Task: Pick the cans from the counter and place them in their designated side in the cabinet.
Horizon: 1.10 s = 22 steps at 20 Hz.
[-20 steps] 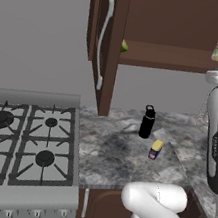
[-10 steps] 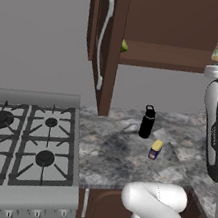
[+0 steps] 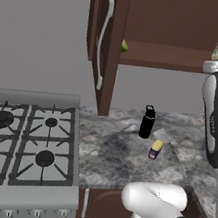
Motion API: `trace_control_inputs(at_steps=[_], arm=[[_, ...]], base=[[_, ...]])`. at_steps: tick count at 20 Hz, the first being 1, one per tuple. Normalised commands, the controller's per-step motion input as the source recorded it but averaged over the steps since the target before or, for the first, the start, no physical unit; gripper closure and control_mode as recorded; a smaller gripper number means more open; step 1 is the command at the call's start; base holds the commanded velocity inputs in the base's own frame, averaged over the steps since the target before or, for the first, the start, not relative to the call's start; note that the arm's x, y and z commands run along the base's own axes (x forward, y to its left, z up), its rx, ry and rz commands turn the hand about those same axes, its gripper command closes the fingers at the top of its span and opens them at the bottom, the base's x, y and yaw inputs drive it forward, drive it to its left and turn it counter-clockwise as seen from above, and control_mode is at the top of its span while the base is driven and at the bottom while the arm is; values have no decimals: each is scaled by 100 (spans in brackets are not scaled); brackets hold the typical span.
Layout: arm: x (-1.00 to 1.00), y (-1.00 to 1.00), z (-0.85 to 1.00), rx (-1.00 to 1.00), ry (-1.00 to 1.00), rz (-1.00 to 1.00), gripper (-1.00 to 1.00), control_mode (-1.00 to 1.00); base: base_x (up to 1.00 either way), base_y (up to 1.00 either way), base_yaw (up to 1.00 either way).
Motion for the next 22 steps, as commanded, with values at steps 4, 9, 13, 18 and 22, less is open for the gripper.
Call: trace_control_inputs(at_steps=[4,9,13,18,22], arm=[[19,-22,0,0,0,0,100,-100],[21,-15,0,0,0,0,100,-100],[27,-13,0,0,1,0,100,-100],[29,-16,0,0,2,0,100,-100],[29,-17,0,0,3,0,100,-100]], base=[[0,0,0],[0,0,0],[0,0,0],[0,0,0],[0,0,0]])
